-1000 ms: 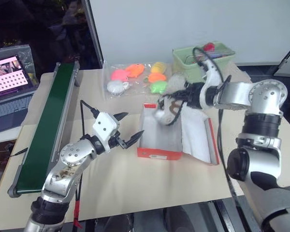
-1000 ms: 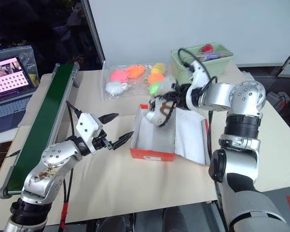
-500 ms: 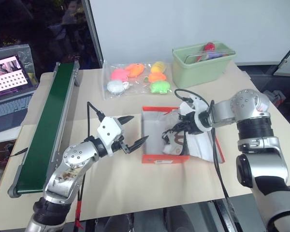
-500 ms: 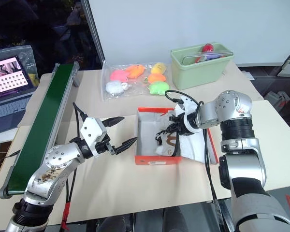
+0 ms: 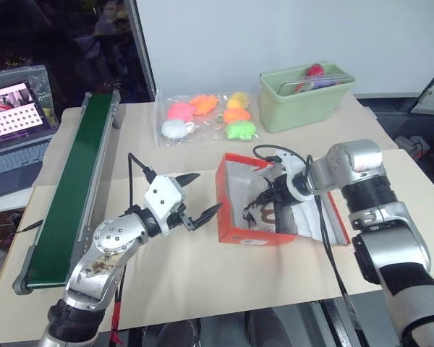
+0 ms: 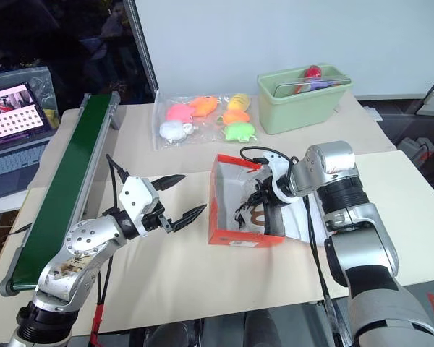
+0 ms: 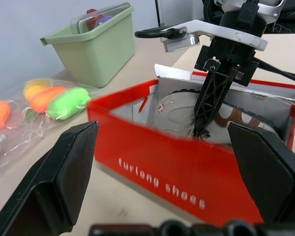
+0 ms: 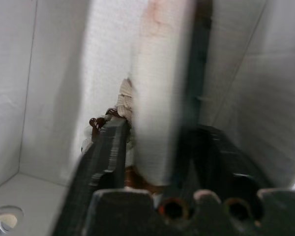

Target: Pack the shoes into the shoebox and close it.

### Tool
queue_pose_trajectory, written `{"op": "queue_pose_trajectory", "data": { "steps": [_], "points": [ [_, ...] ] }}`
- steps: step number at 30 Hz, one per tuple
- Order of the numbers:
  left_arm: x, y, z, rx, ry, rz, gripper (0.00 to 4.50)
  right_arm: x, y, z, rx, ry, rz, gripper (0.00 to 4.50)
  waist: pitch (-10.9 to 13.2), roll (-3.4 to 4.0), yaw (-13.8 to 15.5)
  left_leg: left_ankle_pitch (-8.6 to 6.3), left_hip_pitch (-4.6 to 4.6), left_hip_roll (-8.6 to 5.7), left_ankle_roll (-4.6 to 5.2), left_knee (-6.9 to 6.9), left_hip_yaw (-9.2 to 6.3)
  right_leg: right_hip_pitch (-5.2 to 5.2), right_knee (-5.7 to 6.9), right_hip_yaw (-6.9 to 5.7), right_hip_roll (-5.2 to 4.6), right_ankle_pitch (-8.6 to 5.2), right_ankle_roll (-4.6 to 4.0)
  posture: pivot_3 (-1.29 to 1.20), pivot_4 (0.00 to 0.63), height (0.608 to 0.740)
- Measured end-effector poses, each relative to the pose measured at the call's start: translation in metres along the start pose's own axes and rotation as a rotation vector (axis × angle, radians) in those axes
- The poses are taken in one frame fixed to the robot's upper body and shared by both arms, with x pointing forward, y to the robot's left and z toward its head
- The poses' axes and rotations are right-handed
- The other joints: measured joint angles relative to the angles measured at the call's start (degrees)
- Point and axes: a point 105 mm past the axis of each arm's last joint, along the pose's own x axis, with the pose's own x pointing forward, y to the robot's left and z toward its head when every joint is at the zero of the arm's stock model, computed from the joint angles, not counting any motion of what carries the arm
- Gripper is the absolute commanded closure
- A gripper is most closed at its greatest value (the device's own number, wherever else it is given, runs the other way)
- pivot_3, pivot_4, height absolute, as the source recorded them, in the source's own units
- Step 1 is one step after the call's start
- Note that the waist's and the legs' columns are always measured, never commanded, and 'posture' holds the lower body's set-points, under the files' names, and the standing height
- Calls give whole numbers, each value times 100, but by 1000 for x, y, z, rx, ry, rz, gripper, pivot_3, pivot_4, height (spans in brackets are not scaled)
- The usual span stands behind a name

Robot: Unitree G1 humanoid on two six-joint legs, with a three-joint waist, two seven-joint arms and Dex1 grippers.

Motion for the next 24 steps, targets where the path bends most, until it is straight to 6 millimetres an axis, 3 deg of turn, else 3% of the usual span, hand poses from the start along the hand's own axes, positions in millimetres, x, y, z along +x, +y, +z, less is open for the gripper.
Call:
{"op": "queue_pose_trajectory", "data": {
  "steps": [3,11,16,18,20,24],
  "points": [
    [0,0,1,1,-2,0,0,2,13,10,-26,-21,17,17,0,0,-11,0,0,0,-1,0,1,-5,4,2,0,2,-3,0,150,740],
    [3,2,-1,-8,-7,0,0,-22,63,47,-150,-164,100,17,0,1,10,0,-3,0,-1,0,-12,-7,25,1,0,2,-3,0,150,740],
    [6,11,2,-8,-32,39,0,-34,79,58,-246,-258,87,17,0,1,10,0,-2,-1,-2,0,-12,-7,25,0,0,2,-3,0,150,740],
    [4,27,1,-31,-43,138,0,-41,84,66,-293,-330,73,17,0,1,9,0,-1,0,-2,0,-13,-8,25,-1,0,2,-3,0,150,740],
    [-5,65,-4,-45,-34,360,0,-51,93,75,-360,-464,79,17,-1,0,-1,0,1,1,-2,0,-20,-13,24,-2,0,2,-3,0,150,740],
    [-47,120,-18,-83,19,762,0,-67,103,76,-542,-730,62,17,-4,-1,4,-3,-1,2,-6,2,-21,-18,31,-6,-1,3,-1,0,150,740]
  ]
}}
